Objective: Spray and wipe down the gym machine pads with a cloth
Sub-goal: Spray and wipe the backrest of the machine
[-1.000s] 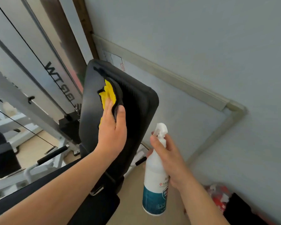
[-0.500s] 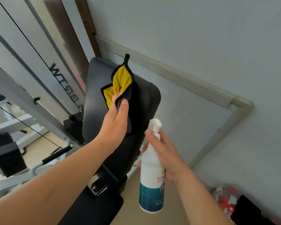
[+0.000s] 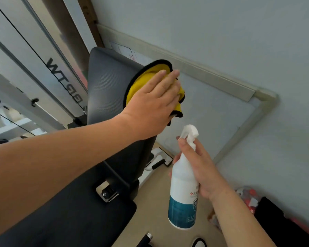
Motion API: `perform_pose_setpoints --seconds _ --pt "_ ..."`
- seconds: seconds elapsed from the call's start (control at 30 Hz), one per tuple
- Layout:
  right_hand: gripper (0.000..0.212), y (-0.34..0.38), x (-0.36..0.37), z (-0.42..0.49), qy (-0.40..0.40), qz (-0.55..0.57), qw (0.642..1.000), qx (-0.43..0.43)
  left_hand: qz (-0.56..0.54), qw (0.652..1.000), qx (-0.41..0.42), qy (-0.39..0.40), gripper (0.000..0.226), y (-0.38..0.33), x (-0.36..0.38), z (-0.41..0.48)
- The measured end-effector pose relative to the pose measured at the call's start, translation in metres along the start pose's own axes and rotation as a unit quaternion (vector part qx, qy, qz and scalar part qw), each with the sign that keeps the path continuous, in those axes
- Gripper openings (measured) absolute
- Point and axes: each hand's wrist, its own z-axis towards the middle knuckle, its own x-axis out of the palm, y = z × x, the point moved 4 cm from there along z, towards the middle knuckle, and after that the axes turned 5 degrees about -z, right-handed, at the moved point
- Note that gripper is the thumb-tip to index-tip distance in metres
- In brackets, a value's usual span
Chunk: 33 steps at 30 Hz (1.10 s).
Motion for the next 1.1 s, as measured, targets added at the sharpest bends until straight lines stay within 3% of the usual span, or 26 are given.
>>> perform_pose_setpoints --seconds 0.1,0.2,0.23,0.27,0.3,0.37,0.43,0.5,0.53,0.67,0.77,0.9,1.03,1.1 --pt "0.051 -0.014 -0.005 -0.006 -0.02 0.015 1.0 0.007 0.115 0.981 0.097 0.119 0.069 -0.045 0.041 -0.039" --pt "0.048 -0.029 -0.008 -0.011 -0.019 0.005 1.0 0.018 0.103 0.882 0.231 0.397 0.065 -0.103 0.13 -0.114" --pt "0.05 -0.036 -0.008 -0.013 -0.02 -0.005 0.999 0.026 0.055 0.862 0.261 0.431 0.076 -0.112 0.145 -0.135" --pt "0.053 -0.04 -0.007 -0.015 -0.02 -0.014 0.999 0.032 -0.001 0.871 0.242 0.428 0.091 -0.115 0.156 -0.146" --pt "0.054 -0.044 -0.005 -0.017 -0.019 -0.027 0.999 0.035 -0.013 0.877 0.248 0.411 0.086 -0.116 0.159 -0.151" --pt "0.048 -0.047 -0.001 -0.019 -0.011 -0.053 0.998 0.03 0.065 0.896 0.281 0.337 0.054 -0.109 0.134 -0.141" --pt "0.046 -0.046 0.004 -0.021 -0.013 -0.053 0.998 0.033 0.063 0.962 0.202 0.174 0.057 -0.08 0.087 -0.099" --pt "0.049 -0.043 0.008 -0.022 -0.018 -0.036 0.998 0.048 0.111 0.981 0.158 -0.009 0.061 -0.043 0.05 -0.061" --pt "0.051 -0.041 0.012 -0.024 -0.015 -0.032 0.998 0.053 0.12 0.983 0.129 -0.054 0.061 -0.028 0.037 -0.048" --pt "0.051 -0.034 0.02 -0.029 -0.015 -0.033 0.998 0.047 0.14 0.988 0.063 0.005 0.061 -0.03 0.027 -0.042" --pt "0.042 -0.037 0.021 -0.034 -0.015 -0.02 0.999 0.047 0.132 0.974 0.103 0.15 0.065 -0.076 0.072 -0.077" --pt "0.038 -0.044 0.019 -0.042 -0.018 -0.02 0.998 0.05 0.152 0.914 0.201 0.319 0.057 -0.13 0.124 -0.143" --pt "0.032 -0.05 0.021 -0.048 -0.016 -0.037 0.998 0.047 0.178 0.888 0.232 0.356 0.068 -0.13 0.127 -0.156" --pt "0.033 -0.049 0.024 -0.05 -0.016 -0.045 0.998 0.044 0.171 0.919 0.212 0.286 0.066 -0.111 0.103 -0.125"
